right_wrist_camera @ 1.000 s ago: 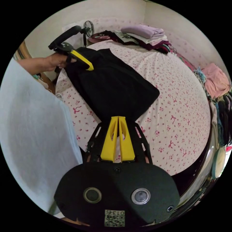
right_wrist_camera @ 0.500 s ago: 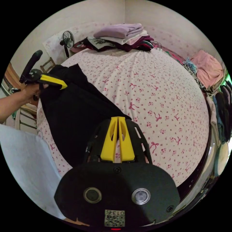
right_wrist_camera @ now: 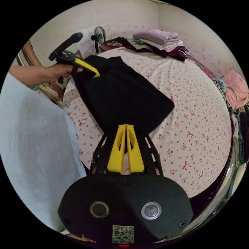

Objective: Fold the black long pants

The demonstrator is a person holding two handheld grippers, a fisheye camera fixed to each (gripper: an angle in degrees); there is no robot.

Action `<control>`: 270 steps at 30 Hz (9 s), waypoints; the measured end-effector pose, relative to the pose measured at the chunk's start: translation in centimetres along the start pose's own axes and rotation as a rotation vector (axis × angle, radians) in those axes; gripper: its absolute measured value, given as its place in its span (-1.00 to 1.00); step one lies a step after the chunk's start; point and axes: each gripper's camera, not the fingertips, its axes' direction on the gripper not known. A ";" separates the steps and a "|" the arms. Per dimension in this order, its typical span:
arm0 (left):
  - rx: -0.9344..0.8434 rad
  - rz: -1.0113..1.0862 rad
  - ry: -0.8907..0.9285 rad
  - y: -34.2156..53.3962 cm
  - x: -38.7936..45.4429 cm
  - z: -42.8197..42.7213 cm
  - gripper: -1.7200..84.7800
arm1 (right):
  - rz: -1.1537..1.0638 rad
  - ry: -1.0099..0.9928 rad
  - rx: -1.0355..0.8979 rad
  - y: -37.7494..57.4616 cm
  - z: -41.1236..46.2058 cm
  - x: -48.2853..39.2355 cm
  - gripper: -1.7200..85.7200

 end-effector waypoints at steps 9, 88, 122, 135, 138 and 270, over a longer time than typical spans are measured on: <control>0.075 0.049 0.056 2.7 -1.1 -4.0 -0.97 | 0.050 -0.067 0.009 -5.3 -0.5 0.9 -0.96; 0.418 -0.498 0.406 16.6 -35.8 -13.9 -0.80 | -0.228 -0.109 -0.060 -54.0 12.4 -5.5 -0.76; 0.280 -0.346 0.071 2.0 -45.9 -16.7 -0.95 | -0.090 -0.124 0.064 -58.8 14.2 -7.1 -0.95; 0.330 -0.500 0.148 8.9 -51.6 -18.4 -0.97 | -0.109 -0.055 -0.079 -61.9 17.7 -11.0 -0.96; 0.445 -0.648 0.133 16.4 -53.6 -21.5 -0.96 | -0.104 -0.072 -0.019 -61.0 15.5 -11.9 -0.96; 0.061 0.475 0.175 3.2 1.1 0.7 -0.90 | 0.581 -0.331 -0.002 11.0 -0.7 10.2 -0.87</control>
